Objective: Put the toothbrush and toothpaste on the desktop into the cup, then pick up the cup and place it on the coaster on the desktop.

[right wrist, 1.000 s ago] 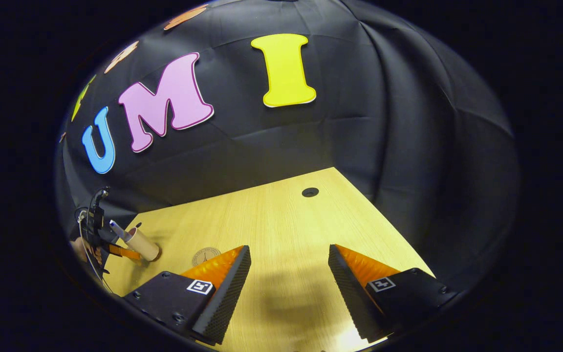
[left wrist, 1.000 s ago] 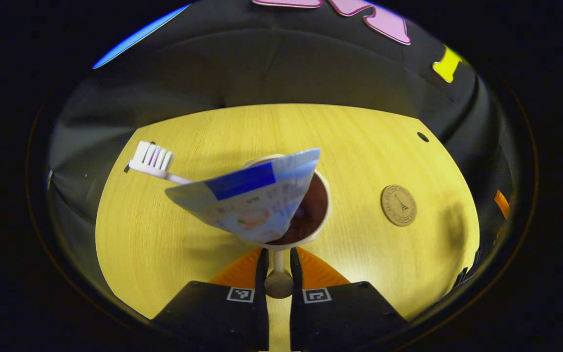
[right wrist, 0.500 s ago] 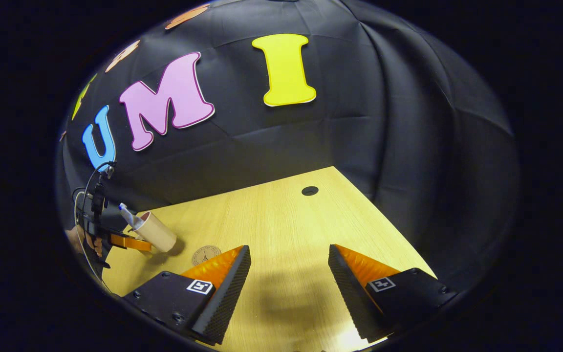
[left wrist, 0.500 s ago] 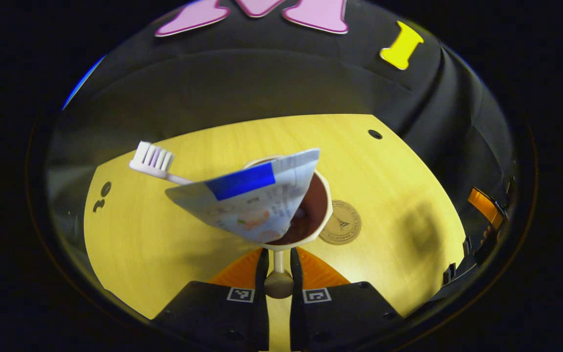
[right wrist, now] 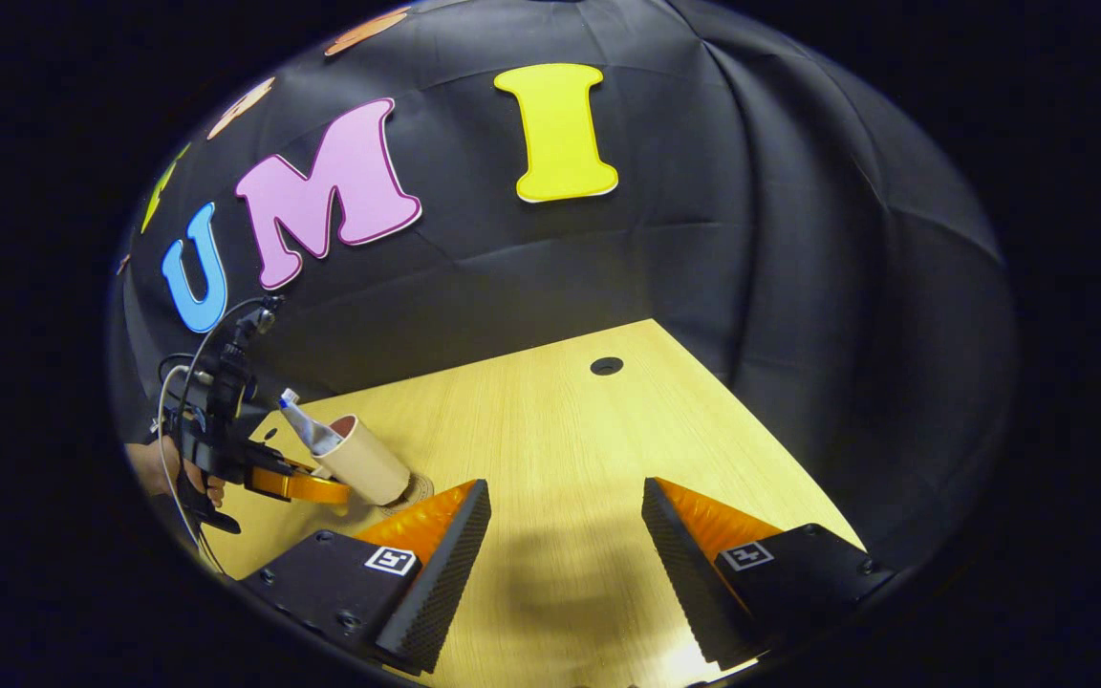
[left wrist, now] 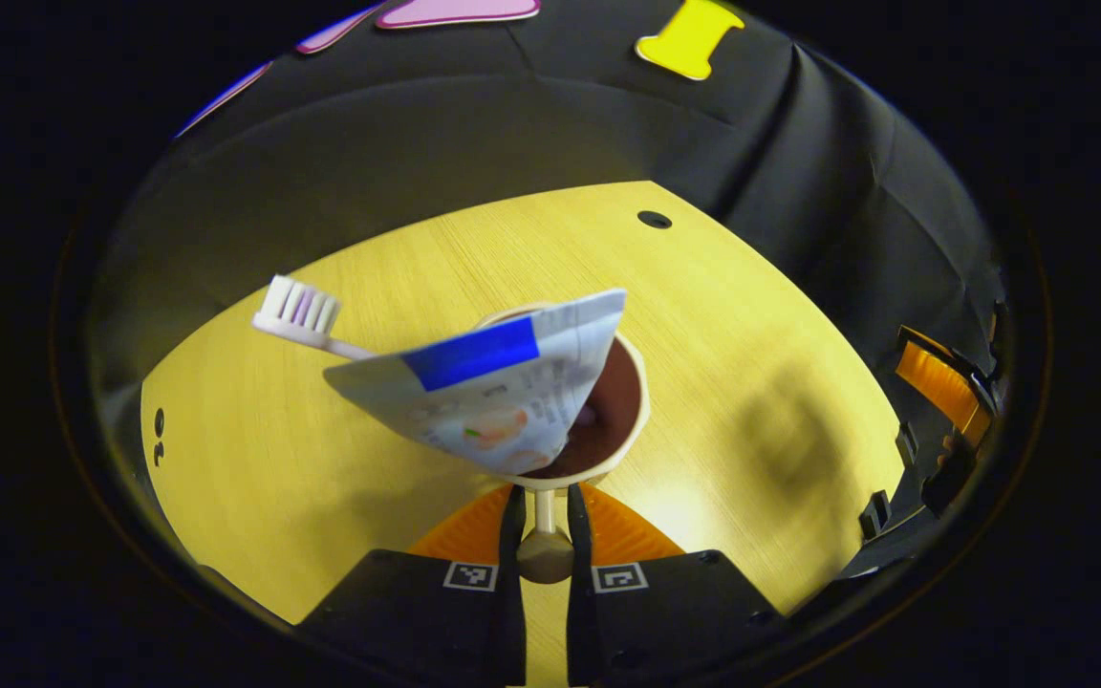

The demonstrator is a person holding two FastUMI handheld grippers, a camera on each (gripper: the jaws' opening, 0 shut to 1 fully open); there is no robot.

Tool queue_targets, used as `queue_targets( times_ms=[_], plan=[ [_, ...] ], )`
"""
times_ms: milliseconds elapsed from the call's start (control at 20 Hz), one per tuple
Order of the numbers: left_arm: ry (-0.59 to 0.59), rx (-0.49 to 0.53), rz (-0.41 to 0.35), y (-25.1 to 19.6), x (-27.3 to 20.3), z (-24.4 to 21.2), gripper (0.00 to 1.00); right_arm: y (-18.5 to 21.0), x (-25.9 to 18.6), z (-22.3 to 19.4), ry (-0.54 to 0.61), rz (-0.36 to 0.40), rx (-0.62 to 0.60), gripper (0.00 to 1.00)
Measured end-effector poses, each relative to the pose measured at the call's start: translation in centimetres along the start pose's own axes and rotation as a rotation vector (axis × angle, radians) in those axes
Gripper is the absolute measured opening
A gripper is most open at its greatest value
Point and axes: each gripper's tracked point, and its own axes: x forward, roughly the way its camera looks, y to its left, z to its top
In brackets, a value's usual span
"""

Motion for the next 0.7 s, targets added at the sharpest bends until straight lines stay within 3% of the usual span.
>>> queue_targets(
  times_ms=[450,700],
  plan=[
    [0.058,0.039,0.035,-0.7,1.1,-0.4,0.22,0.3,-0.3,-0.7,0.001,0.014,-0.024,0.98],
    [0.01,0.015,0.063,-0.2,-0.6,-0.6,0.29,1.0,-0.9,-0.9,0.001,0.024,-0.036,0.98]
  ],
)
